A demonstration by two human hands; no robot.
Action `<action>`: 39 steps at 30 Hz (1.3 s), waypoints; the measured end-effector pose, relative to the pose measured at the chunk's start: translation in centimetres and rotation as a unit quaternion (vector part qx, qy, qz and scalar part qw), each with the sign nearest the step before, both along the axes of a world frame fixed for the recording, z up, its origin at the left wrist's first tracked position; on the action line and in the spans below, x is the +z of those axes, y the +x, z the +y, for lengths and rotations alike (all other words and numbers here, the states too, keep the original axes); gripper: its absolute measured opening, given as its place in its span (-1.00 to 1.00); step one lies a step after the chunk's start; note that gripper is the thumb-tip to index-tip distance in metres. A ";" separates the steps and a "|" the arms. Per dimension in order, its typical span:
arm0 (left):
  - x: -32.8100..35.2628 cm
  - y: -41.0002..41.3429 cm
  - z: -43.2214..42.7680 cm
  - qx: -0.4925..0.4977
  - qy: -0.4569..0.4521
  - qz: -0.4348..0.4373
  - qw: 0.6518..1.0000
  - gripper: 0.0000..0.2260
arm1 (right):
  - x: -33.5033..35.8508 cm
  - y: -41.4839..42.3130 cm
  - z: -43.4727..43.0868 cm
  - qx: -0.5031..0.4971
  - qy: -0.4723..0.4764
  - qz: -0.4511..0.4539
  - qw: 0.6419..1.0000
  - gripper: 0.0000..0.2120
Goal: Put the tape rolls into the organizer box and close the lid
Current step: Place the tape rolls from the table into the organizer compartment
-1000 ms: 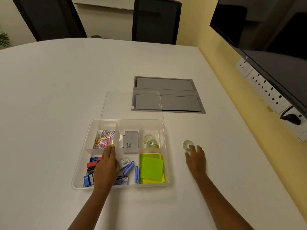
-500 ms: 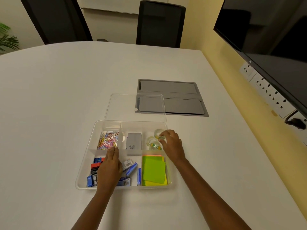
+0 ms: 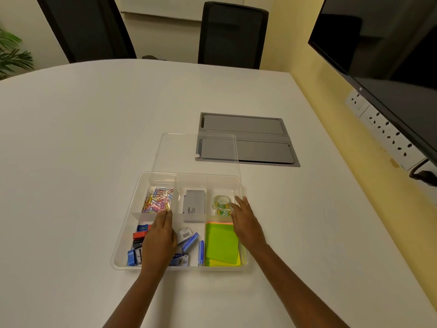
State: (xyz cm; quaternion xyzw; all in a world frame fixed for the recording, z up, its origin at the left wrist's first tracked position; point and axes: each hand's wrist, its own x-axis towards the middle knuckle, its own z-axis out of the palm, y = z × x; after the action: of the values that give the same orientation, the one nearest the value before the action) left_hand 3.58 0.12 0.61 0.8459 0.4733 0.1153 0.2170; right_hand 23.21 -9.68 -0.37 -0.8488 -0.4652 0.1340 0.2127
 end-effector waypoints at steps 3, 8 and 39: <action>-0.1 -0.5 -0.6 0.001 -0.003 0.000 1.000 -0.59 | -0.2 -0.6 -0.9 -0.001 0.008 0.001 1.000 -0.65; -0.5 -1.1 -2.0 0.006 0.015 -0.004 1.000 -0.63 | -0.1 -1.3 -2.2 0.004 -0.034 -0.032 0.999 -0.65; -0.9 1.0 0.0 -0.021 0.007 0.018 1.000 -0.27 | 2.8 1.5 4.6 0.110 -0.203 -0.268 0.935 -0.75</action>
State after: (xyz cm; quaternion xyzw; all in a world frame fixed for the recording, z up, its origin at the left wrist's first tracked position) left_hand 4.59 0.10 -0.33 0.8594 0.4582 0.0984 0.2046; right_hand 24.74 -5.12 2.46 -0.8218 -0.5583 0.0159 -0.1128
